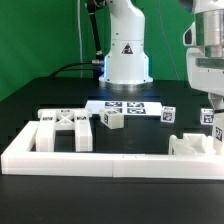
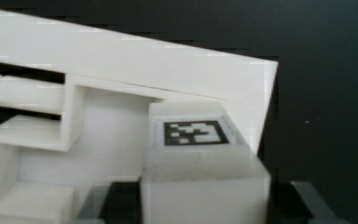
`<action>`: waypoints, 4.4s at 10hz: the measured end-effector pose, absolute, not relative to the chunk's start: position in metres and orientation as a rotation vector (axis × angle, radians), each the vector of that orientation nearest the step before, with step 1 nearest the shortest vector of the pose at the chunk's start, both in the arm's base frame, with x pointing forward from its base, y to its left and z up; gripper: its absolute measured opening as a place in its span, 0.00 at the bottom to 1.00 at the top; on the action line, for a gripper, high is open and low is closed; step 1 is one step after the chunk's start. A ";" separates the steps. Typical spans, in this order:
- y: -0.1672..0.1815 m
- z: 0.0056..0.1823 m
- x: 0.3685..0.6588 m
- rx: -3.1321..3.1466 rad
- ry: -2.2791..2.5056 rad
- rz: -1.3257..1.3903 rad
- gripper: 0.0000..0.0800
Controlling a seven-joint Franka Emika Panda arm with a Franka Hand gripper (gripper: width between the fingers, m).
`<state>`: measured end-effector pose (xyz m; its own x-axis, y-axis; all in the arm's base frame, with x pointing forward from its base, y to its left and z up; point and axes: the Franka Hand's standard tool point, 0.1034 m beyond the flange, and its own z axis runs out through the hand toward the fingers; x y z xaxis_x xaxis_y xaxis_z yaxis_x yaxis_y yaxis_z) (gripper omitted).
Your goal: Assemble chair
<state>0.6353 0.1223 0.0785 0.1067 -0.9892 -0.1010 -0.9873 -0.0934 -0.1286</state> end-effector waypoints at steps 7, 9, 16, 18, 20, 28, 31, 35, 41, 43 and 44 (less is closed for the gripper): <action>0.124 0.078 0.634 -2.569 1.532 -0.052 0.81; 0.126 0.079 0.634 -2.731 1.233 -0.079 0.81; 0.127 0.080 0.637 -3.020 0.432 -0.128 0.81; 0.128 0.080 0.637 -3.072 0.236 -0.143 0.81; 0.130 0.079 0.637 -3.090 0.169 -0.147 0.81; 0.128 0.079 0.637 -3.027 0.583 -0.137 0.36; 0.127 0.078 0.637 -2.871 1.082 -0.126 0.36; 0.127 0.078 0.635 -2.617 1.554 -0.106 0.36; 0.128 0.077 0.635 -2.269 1.962 -0.030 0.49; 0.131 0.078 0.636 -2.323 1.895 -0.036 0.77; 0.132 0.079 0.636 -2.460 1.736 -0.052 0.77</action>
Offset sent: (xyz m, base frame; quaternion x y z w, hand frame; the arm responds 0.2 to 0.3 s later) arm 0.0004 0.0050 0.0008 -0.0094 -0.0065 -0.0420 0.9991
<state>0.6359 0.1320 0.0790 0.3373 -0.9402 -0.0469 -0.9357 -0.3294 -0.1263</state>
